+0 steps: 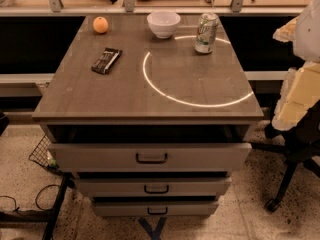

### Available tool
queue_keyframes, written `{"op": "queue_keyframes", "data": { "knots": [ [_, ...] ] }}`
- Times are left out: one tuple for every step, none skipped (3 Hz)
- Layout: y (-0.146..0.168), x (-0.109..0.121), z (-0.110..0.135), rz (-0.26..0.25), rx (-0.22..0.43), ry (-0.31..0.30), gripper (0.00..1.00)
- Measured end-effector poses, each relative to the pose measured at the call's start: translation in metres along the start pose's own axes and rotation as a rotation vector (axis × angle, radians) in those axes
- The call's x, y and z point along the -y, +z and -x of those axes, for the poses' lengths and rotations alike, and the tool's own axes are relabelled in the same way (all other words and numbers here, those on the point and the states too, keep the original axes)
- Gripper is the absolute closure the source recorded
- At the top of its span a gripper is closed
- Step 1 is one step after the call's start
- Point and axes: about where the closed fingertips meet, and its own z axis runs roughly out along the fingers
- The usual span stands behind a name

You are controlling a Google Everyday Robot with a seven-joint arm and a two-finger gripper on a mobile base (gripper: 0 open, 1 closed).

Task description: Open middle drawer

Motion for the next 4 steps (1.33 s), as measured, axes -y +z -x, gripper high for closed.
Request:
{"op": "queue_keyframes", "data": {
  "knots": [
    [0.0, 0.0, 0.0, 0.0, 0.0, 0.0, 0.0],
    [0.015, -0.011, -0.008, -0.021, 0.012, -0.01, 0.0],
    [0.049, -0.042, -0.026, -0.044, 0.041, -0.039, 0.0],
    [0.088, -0.077, -0.042, -0.031, 0.047, -0.074, 0.0]
  ]
}}
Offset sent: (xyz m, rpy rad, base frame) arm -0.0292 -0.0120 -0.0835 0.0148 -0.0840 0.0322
